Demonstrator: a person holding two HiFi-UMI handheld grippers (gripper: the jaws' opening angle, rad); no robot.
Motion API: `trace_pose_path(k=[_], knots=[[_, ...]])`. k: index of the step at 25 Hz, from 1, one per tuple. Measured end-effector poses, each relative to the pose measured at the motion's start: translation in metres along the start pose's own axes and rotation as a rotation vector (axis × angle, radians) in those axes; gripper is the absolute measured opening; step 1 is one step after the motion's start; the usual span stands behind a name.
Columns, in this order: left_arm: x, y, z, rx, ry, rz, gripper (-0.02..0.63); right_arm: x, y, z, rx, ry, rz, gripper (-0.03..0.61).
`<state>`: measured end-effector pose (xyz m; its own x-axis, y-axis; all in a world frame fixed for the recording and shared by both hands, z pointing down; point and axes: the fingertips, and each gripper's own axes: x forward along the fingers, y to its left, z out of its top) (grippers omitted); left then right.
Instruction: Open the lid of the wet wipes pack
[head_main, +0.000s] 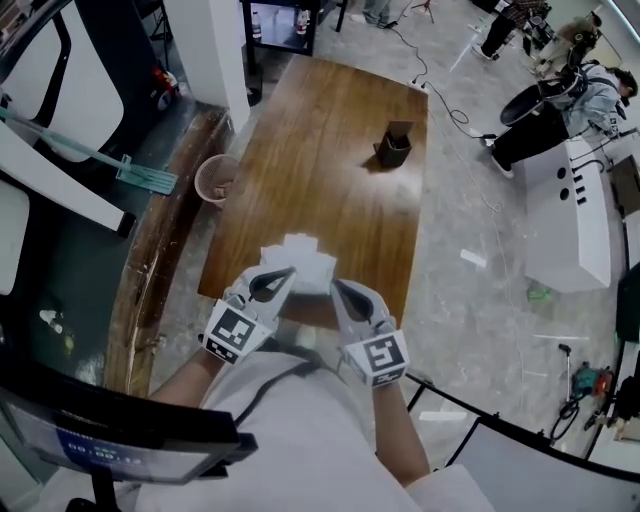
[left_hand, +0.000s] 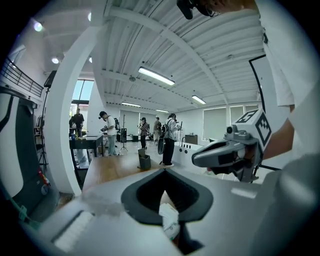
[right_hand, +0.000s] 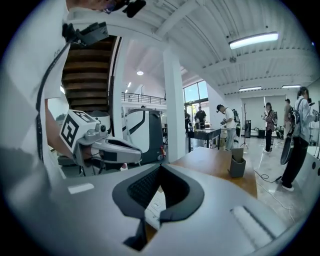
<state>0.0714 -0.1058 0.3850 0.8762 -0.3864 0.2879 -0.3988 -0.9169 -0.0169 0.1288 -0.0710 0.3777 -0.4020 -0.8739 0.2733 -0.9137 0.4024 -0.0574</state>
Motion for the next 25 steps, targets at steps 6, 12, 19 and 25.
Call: trace_pose_path(k=[6, 12, 19, 25], knots=[[-0.012, 0.000, 0.011, -0.008, -0.028, 0.009, 0.003, -0.019, -0.002, 0.012, 0.005, -0.045, -0.056, 0.008], [-0.012, 0.007, 0.005, -0.013, -0.022, 0.013, 0.003, -0.018, -0.003, 0.008, 0.013, -0.046, -0.073, 0.008], [-0.011, 0.015, 0.006, -0.021, -0.023, 0.021, 0.003, -0.011, -0.006, 0.013, 0.003, -0.041, -0.077, 0.009], [-0.011, 0.023, 0.004, -0.023, -0.022, 0.023, 0.003, -0.003, -0.008, 0.010, 0.019, -0.031, -0.077, 0.008]])
